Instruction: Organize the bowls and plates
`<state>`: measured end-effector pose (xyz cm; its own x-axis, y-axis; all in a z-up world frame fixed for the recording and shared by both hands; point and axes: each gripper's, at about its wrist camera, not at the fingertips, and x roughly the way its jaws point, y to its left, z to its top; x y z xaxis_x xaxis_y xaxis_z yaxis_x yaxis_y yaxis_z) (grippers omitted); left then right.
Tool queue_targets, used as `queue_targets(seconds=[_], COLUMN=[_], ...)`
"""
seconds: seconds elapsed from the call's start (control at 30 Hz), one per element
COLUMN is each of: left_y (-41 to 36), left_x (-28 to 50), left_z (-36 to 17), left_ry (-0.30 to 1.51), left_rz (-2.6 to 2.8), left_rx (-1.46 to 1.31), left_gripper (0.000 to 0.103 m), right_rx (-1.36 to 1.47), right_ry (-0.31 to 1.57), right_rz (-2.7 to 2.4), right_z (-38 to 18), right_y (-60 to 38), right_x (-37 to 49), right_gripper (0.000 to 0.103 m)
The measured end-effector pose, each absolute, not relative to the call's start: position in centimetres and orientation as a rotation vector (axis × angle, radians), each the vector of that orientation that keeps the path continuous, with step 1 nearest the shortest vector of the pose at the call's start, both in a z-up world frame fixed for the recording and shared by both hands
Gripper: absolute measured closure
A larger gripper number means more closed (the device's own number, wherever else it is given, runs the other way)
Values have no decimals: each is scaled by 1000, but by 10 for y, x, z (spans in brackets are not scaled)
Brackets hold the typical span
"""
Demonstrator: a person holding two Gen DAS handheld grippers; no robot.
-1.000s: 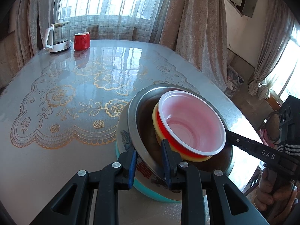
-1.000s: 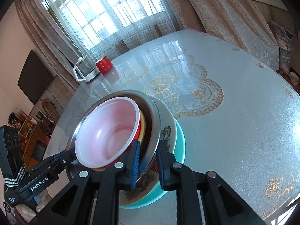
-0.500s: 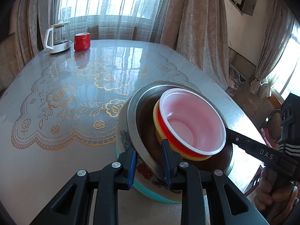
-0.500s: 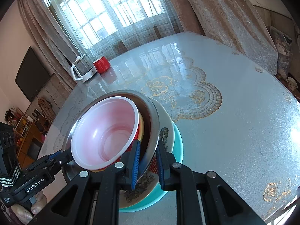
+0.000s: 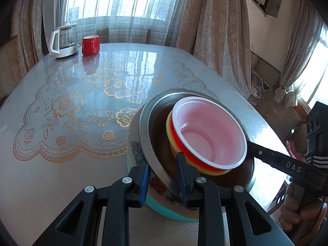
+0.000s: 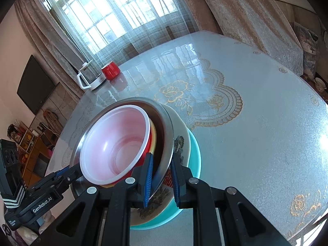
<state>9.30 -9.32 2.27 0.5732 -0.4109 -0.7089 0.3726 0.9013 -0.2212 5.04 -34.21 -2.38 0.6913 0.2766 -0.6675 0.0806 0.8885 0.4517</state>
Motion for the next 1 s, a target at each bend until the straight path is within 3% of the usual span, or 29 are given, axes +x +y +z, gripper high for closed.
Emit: queue_targets(seconds=[0.2,0.57,0.63,1.0], left_y=[-93,-88,-84,-77], left_x=[92,77,76,60], left_z=[22,30,30,32], left_ry=[838,759,759,725], left_rz=[-448,-373,-368,-346], left_rx=[-45,-3,-18,-13], left_gripper=[74,73,71,68], right_rx=[492,467,463,445], right_ry=[800,798,789,789], right_rz=[107,91,77,60], right_z=[-20,-17,-15,-14], right_y=[-344,-341,-342,-339], right_x=[46,38,36,26], right_gripper=[80,79,71,71])
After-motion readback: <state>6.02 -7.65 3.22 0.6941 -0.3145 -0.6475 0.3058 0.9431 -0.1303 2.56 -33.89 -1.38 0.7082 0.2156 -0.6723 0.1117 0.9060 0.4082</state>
